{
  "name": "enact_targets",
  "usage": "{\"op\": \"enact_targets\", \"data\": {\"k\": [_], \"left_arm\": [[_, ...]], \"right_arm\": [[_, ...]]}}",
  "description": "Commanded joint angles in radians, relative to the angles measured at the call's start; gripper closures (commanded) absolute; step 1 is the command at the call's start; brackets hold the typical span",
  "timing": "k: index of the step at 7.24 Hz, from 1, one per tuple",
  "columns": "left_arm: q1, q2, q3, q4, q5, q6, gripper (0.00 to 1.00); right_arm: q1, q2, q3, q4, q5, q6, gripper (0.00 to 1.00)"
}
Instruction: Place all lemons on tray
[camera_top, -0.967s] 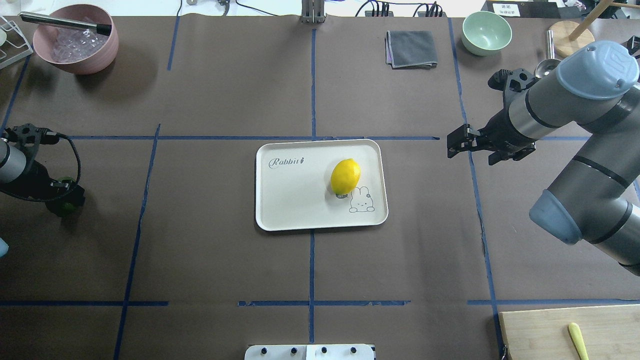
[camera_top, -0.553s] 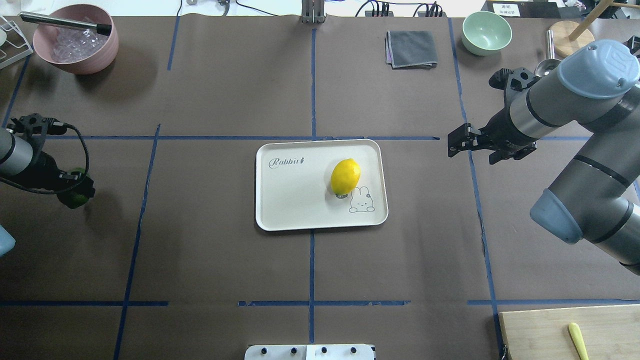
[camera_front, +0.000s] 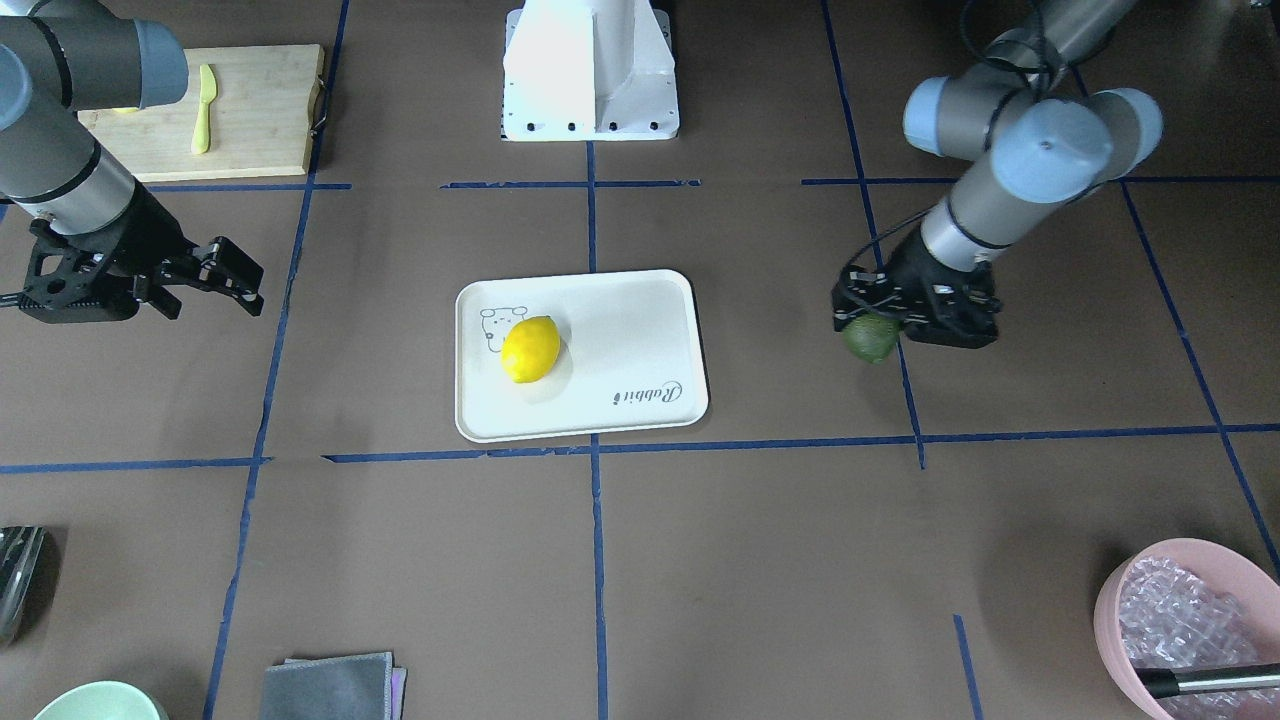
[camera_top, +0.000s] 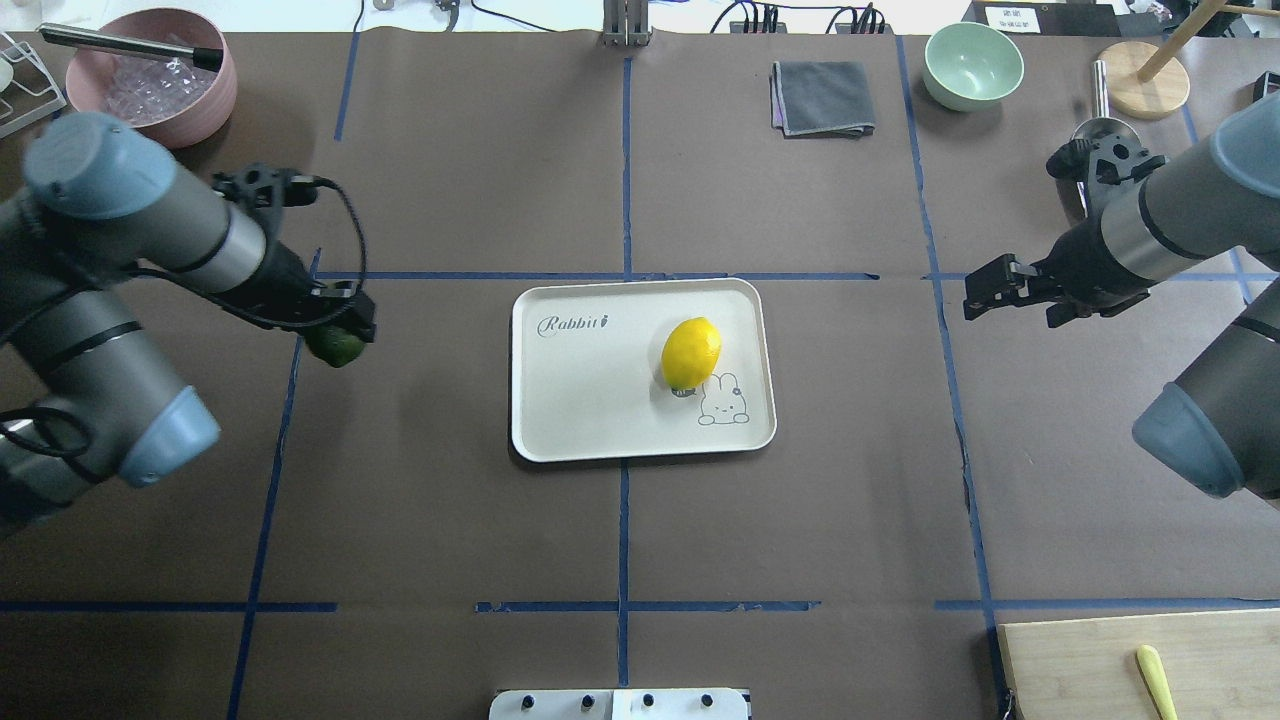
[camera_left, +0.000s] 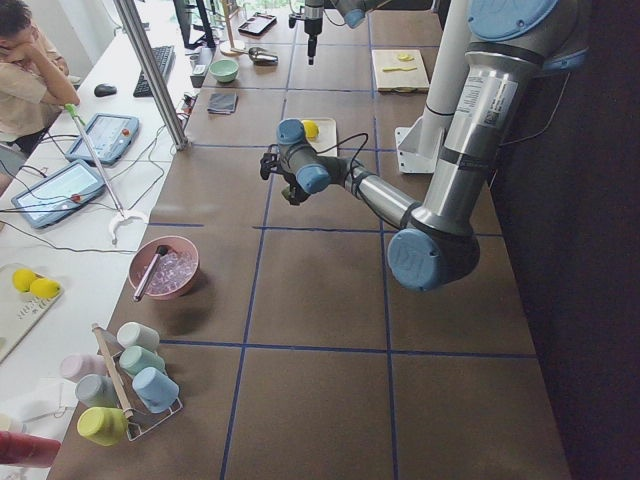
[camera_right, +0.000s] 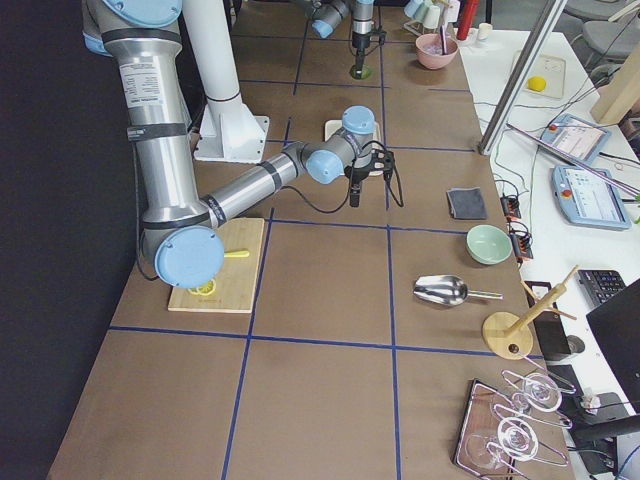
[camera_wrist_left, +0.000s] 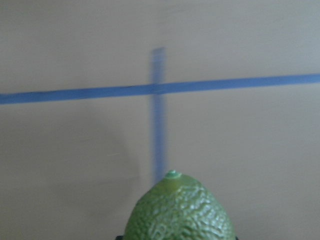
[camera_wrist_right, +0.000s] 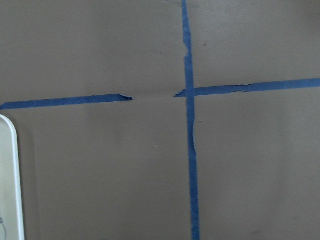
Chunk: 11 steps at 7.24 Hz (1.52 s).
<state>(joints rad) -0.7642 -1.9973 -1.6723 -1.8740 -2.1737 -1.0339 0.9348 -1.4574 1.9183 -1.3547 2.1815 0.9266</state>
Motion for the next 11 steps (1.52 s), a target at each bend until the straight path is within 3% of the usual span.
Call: {"op": "enact_targets", "data": {"k": [1, 2, 3, 8, 9, 11], "left_arm": [[0.125, -0.270, 0.151, 0.079, 0.116, -0.139, 1.00], [0.152, -0.382, 0.272, 0.079, 0.164, -0.150, 1.00], [0.166, -0.412, 0.320, 0.078, 0.164, -0.150, 1.00], [0.195, -0.417, 0.347, 0.070, 0.164, -0.152, 0.94], [0.198, -0.417, 0.347, 0.070, 0.164, -0.152, 0.83], [0.204, -0.416, 0.347, 0.069, 0.164, -0.152, 0.40]], "right_arm": [[0.028, -0.037, 0.005, 0.002, 0.001, -0.066, 0.00], [0.029, -0.038, 0.004, 0.002, 0.001, -0.068, 0.00], [0.029, -0.040, 0.005, 0.002, 0.001, -0.068, 0.00], [0.027, -0.037, 0.013, 0.002, 0.001, -0.066, 0.00], [0.025, -0.037, 0.013, 0.002, 0.001, -0.065, 0.00], [0.025, -0.032, 0.011, 0.002, 0.001, -0.066, 0.00]]}}
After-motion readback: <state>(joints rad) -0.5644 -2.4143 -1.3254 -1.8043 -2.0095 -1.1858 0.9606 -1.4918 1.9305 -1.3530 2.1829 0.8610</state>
